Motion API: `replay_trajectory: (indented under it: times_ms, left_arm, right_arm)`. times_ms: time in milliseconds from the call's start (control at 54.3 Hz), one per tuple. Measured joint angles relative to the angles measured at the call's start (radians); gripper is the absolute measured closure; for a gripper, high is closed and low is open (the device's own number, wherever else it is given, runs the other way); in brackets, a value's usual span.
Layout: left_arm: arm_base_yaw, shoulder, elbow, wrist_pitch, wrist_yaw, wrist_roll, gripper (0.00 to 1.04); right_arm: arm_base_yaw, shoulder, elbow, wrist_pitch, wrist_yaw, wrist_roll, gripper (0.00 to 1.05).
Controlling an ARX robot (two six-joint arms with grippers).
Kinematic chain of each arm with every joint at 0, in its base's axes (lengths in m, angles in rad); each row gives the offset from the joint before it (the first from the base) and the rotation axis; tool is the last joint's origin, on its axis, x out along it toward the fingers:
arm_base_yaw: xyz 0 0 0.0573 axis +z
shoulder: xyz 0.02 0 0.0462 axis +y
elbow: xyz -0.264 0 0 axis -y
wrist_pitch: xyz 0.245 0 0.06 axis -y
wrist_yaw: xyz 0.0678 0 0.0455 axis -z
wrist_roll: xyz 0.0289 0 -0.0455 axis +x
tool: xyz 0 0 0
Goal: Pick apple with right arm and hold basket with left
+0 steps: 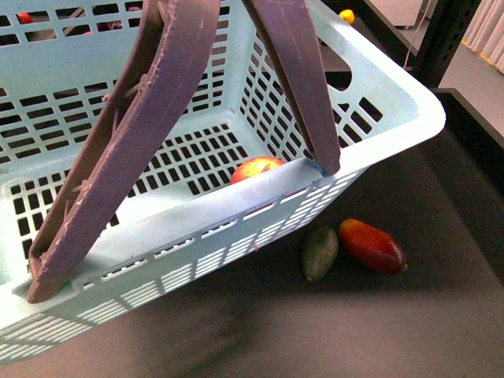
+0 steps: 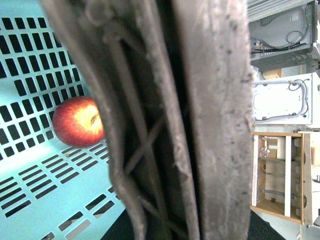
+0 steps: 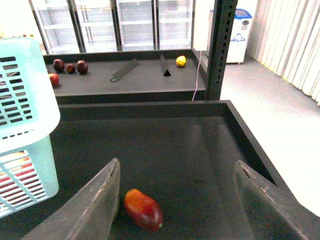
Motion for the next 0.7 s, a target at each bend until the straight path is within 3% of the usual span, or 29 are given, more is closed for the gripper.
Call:
replay_trajectory:
  times_ms: [129,331,368,423,515,589,700]
  left_arm:
    - [0.0,0.0,0.0,0.0,0.0,0.0,0.89]
    - [0.0,0.0,0.0,0.0,0.0,0.0,0.89]
    - [-0.01,0.0,-0.004,0.018,-0.055,0.021,0.89]
    - [-0.037,0.0,-0.015,0.075,-0.244,0.137,0.89]
    - [-0.037,0.003,-0.014,0.092,-0.37,0.286,0.89]
    - [-0.008,0.009,-0.002,0.099,-0.396,0.362,0.89]
    - [0.039,0.043,0.021,0.099,-0.39,0.329,0.89]
  right_arm:
    - [0.0,0.0,0.0,0.0,0.0,0.001,0.07]
    - [0.0,0.0,0.0,0.0,0.0,0.0,0.09]
    - [0.0,0.0,0.0,0.0,0.0,0.0,0.09]
    - [0.0,0.0,0.0,0.0,-0.001,0.0,0.09]
    - [0.0,0.0,0.0,0.0,-0.001,0.0,0.09]
    - [0.0,0.0,0.0,0.0,0.002,0.0,0.09]
    - [0.0,-0.001,0.0,0.0,0.0,0.0,0.09]
